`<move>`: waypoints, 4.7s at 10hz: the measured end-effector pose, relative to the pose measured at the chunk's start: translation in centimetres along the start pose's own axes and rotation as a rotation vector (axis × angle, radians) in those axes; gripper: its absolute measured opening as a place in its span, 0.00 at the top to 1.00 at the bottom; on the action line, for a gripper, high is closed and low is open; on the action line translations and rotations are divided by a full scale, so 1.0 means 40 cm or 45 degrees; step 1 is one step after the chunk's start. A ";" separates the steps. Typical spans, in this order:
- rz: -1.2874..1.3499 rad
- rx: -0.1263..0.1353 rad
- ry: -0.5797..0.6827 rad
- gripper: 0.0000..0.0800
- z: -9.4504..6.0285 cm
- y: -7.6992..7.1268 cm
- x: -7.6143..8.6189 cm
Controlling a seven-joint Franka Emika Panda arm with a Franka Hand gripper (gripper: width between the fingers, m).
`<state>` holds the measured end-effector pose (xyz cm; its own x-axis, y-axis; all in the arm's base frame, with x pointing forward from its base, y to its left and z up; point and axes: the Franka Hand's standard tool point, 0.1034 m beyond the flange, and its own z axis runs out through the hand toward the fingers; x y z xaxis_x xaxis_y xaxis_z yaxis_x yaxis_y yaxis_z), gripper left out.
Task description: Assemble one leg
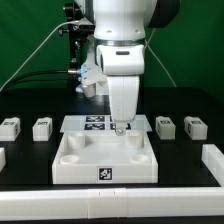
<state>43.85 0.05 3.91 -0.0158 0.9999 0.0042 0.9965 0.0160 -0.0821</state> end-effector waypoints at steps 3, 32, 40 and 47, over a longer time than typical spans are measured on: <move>-0.001 0.030 0.009 0.19 0.036 -0.024 -0.016; 0.096 -0.010 0.048 0.91 0.066 0.104 0.140; 0.074 -0.020 0.057 0.91 0.061 0.134 0.173; 0.094 -0.017 0.061 0.91 0.064 0.147 0.171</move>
Offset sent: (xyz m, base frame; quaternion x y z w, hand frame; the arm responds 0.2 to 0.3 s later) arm -0.0029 -0.0045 -0.0153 0.0128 0.0200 -0.0058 0.9997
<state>49.38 7.01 0.92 0.0613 0.9970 0.0463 0.9958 -0.0580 -0.0706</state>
